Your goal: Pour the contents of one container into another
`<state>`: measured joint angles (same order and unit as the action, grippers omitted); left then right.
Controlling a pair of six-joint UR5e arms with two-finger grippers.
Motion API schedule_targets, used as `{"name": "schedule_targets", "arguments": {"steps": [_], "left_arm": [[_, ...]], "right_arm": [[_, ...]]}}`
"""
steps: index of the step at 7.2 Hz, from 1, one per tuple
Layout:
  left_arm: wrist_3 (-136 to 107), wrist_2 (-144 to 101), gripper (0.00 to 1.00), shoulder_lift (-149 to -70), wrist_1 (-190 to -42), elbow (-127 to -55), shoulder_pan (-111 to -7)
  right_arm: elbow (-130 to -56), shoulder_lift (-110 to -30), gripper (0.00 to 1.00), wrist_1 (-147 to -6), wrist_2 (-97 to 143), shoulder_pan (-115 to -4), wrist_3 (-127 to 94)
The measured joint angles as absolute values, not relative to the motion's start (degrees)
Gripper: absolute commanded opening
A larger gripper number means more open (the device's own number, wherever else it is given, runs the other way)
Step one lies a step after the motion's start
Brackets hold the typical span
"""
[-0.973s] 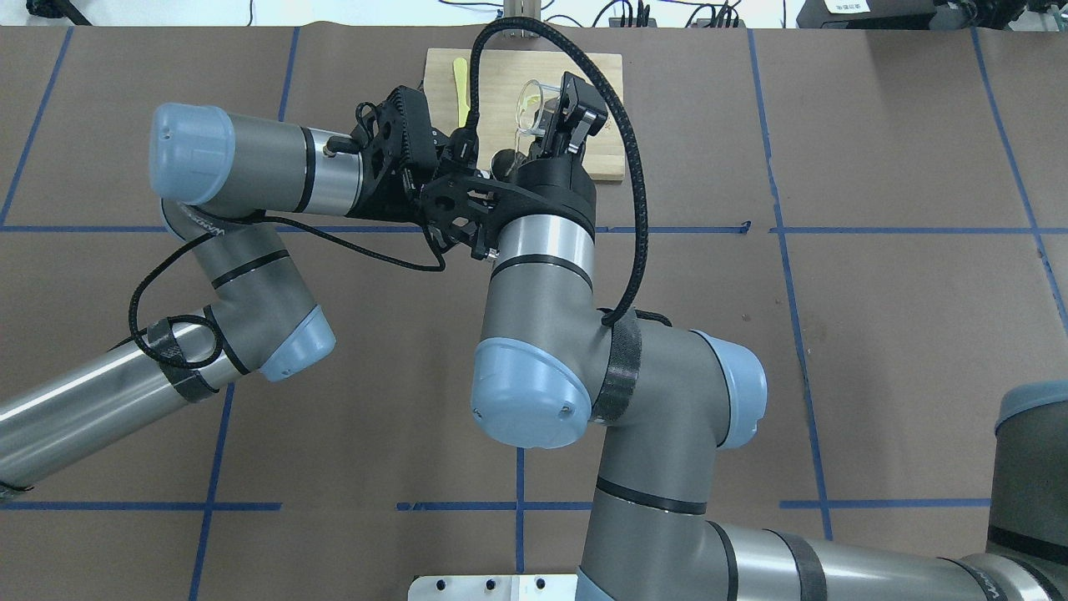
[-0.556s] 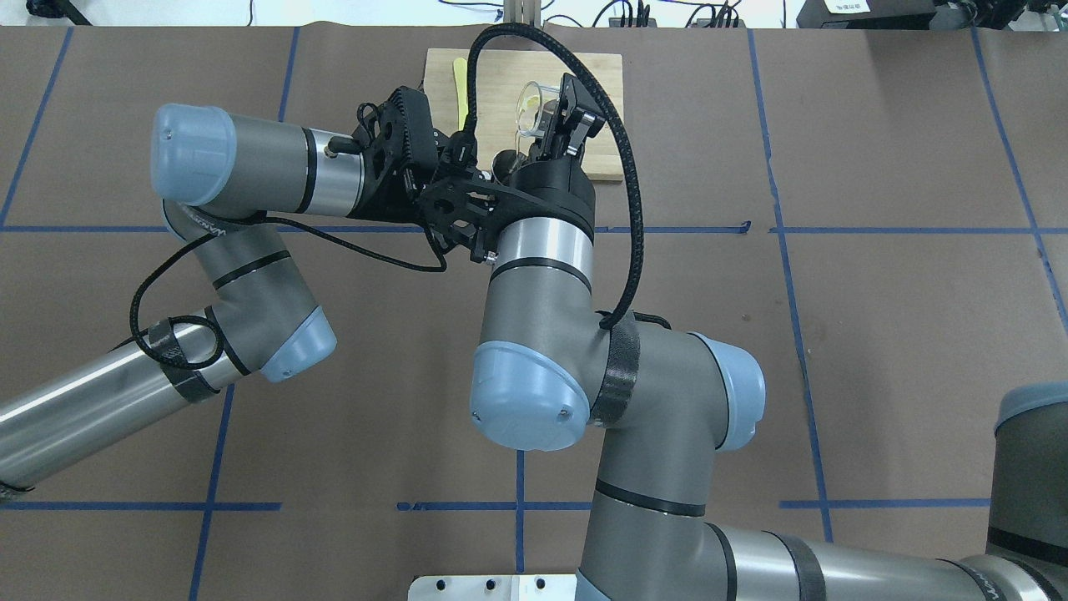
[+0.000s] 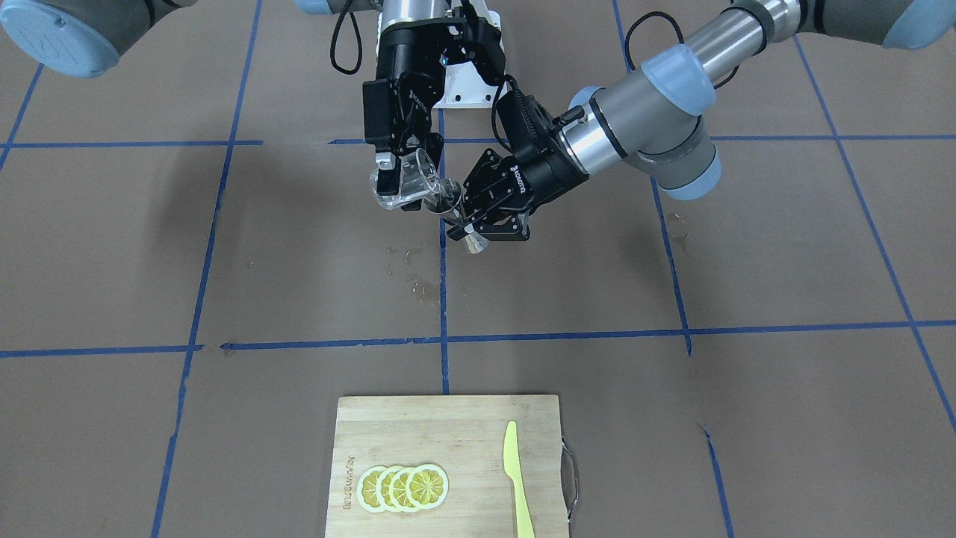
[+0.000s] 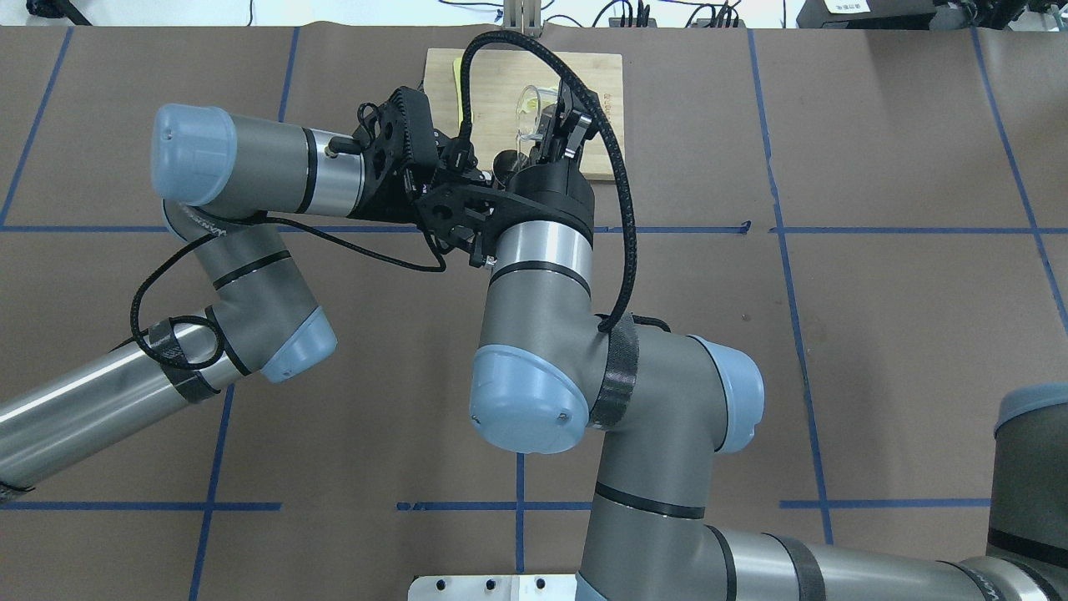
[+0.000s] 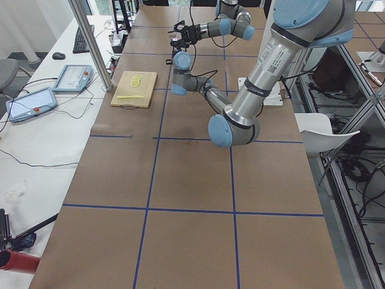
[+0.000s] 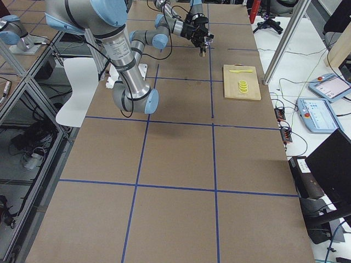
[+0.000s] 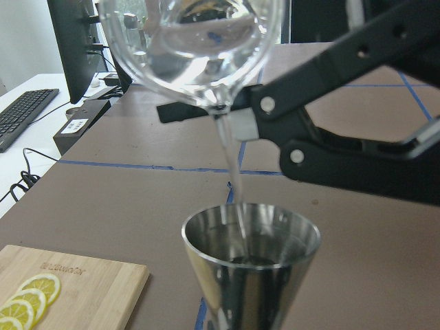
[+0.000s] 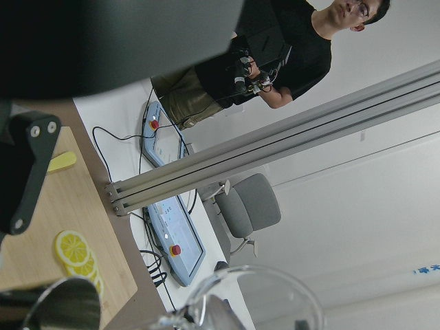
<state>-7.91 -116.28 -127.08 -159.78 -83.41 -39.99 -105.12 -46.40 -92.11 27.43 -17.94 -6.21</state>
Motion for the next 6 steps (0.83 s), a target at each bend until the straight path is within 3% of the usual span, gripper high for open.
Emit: {"name": "schedule_targets", "arguments": {"steps": [6], "left_arm": [[-7.9, -116.3, 0.00, -127.1, -159.8, -83.4, -40.0]], "right_arm": [[-105.1, -46.5, 0.00, -92.1, 26.0, -17.5, -5.1]]}}
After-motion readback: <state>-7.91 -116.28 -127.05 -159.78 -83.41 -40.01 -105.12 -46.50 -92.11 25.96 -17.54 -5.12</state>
